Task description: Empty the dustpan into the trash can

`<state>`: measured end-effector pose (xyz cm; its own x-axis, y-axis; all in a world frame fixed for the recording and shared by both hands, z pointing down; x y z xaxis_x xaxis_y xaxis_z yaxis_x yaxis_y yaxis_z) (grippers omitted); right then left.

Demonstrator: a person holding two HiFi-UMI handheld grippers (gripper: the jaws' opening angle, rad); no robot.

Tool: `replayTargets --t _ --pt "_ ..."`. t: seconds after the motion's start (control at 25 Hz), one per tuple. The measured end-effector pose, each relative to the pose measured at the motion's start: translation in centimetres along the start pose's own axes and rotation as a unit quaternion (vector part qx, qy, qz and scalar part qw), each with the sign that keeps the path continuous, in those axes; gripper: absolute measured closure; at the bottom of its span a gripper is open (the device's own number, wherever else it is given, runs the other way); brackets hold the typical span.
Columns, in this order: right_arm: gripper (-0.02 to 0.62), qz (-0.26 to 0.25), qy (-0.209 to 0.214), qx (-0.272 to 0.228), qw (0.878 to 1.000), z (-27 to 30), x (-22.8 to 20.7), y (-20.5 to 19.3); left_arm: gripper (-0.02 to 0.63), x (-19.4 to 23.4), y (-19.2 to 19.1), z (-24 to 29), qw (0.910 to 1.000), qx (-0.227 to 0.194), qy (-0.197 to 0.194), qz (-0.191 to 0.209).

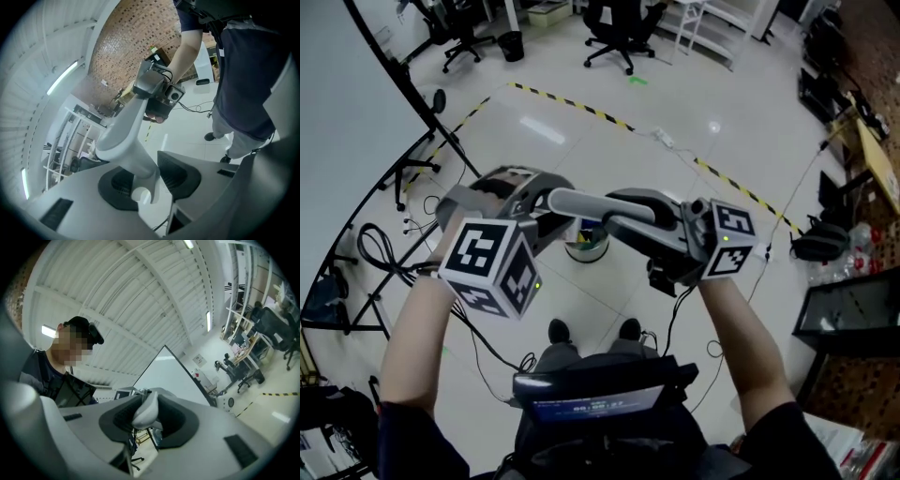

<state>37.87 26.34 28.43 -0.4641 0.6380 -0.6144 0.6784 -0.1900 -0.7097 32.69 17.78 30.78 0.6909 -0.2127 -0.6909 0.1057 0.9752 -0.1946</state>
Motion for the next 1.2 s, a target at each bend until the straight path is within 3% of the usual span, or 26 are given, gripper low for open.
replayTargets --t 0.76,1.2 --pt "0.479 0.026 -0.011 -0.057 0.998 -3.4 0.5 -1.8 0.486 -0.6 2.6 2.1 0.9978 -0.004 -0.034 0.056" --pt "0.477 0.014 0.004 -0.045 0.999 0.1 -0.2 0.8 0.483 1.5 -0.3 0.2 0.9987 0.012 -0.021 0.045"
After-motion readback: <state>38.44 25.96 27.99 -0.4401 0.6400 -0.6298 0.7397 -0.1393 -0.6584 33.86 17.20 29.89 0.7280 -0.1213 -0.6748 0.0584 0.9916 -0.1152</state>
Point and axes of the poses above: the fingertips, and each gripper's own axes: z forward along the fingers, x to its left, y out of its top, the point moved 4 cm from there along -z, backward along the fingers, and after that the axes turned 12 degrees about z, right-handed, at the moved point
